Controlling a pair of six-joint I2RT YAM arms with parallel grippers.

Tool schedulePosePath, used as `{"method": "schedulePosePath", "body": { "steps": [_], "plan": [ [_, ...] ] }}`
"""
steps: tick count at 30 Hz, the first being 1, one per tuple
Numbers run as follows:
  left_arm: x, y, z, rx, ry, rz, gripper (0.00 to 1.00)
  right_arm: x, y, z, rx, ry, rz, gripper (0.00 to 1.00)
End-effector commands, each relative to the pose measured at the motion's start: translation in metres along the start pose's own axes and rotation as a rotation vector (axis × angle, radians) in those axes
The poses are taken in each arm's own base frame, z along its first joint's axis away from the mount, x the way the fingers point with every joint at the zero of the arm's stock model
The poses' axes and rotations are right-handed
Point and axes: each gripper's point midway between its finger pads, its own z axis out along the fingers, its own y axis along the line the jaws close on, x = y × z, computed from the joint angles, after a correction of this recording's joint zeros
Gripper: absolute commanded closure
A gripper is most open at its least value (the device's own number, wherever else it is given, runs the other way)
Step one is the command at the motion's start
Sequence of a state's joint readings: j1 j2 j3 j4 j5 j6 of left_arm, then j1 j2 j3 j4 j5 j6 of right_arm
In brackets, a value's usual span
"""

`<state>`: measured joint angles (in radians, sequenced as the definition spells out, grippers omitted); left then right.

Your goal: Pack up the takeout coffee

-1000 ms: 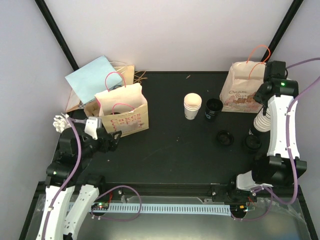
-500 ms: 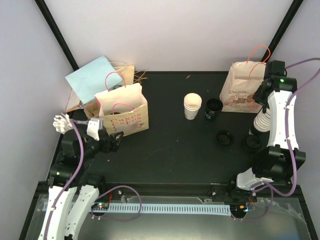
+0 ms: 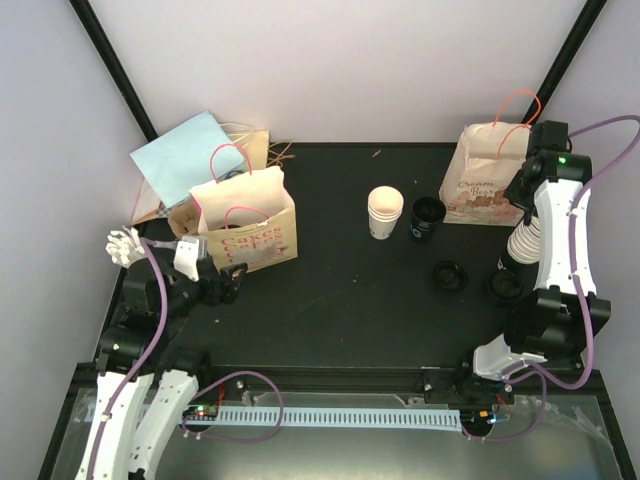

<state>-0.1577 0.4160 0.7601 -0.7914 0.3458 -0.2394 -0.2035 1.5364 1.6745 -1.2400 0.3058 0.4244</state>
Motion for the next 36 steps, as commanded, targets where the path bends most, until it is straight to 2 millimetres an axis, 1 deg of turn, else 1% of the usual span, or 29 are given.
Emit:
{"method": "schedulePosePath", "body": {
  "steps": [1, 4, 6, 7, 8, 9, 10, 11, 20, 27, 29, 30, 31, 32, 33, 36],
  "plan": [
    [-0.007, -0.006, -0.002, 0.026, -0.029, 0.018, 0.01, 0.0, -0.001, 0.007, 0.015, 0.002, 0.0, 0.77],
    [-0.006, -0.005, -0.001, 0.025, -0.025, 0.016, 0.01, 0.002, -0.002, 0.01, 0.02, 0.001, 0.004, 0.78],
    [-0.006, -0.006, -0.001, 0.026, -0.025, 0.018, 0.01, 0.003, -0.002, 0.011, 0.02, 0.003, 0.003, 0.85],
    [-0.006, -0.006, -0.001, 0.028, -0.026, 0.018, 0.01, 0.003, -0.002, 0.011, 0.02, 0.004, 0.003, 0.86],
    [-0.006, -0.006, -0.001, 0.026, -0.024, 0.018, 0.01, 0.003, -0.002, 0.011, 0.021, 0.005, 0.003, 0.91],
    [-0.006, -0.006, -0.001, 0.025, -0.024, 0.017, 0.01, 0.003, -0.002, 0.011, 0.022, 0.005, 0.002, 0.92],
    [-0.006, -0.006, -0.001, 0.025, -0.024, 0.018, 0.01, 0.002, -0.002, 0.01, 0.023, 0.002, 0.004, 0.98],
    [-0.005, -0.006, -0.001, 0.026, -0.023, 0.017, 0.01, 0.002, -0.003, 0.009, 0.024, 0.002, 0.006, 0.99],
    [-0.005, -0.006, -0.001, 0.025, -0.023, 0.016, 0.01, -0.004, -0.009, -0.018, 0.014, -0.024, -0.004, 0.99],
    [-0.005, -0.006, -0.001, 0.026, -0.021, 0.016, 0.01, -0.008, -0.01, -0.04, 0.013, -0.058, -0.02, 0.99],
    [-0.005, -0.006, -0.001, 0.027, -0.022, 0.016, 0.01, -0.011, -0.012, -0.043, 0.022, -0.062, -0.019, 0.99],
    [-0.005, -0.006, -0.001, 0.027, -0.023, 0.017, 0.01, -0.012, -0.012, -0.044, 0.022, -0.06, -0.019, 0.99],
    [-0.005, -0.005, -0.001, 0.025, -0.023, 0.017, 0.01, -0.011, -0.008, -0.047, 0.016, -0.059, -0.03, 0.99],
    [-0.006, -0.006, -0.001, 0.026, -0.024, 0.017, 0.01, -0.012, -0.004, -0.05, 0.014, -0.063, -0.041, 0.99],
    [-0.005, -0.006, -0.001, 0.026, -0.023, 0.017, 0.01, -0.013, -0.005, -0.054, 0.026, -0.069, -0.042, 0.99],
    [-0.005, -0.005, -0.001, 0.025, -0.022, 0.015, 0.01, -0.022, -0.012, -0.072, 0.071, -0.118, -0.033, 0.99]
  ]
}}
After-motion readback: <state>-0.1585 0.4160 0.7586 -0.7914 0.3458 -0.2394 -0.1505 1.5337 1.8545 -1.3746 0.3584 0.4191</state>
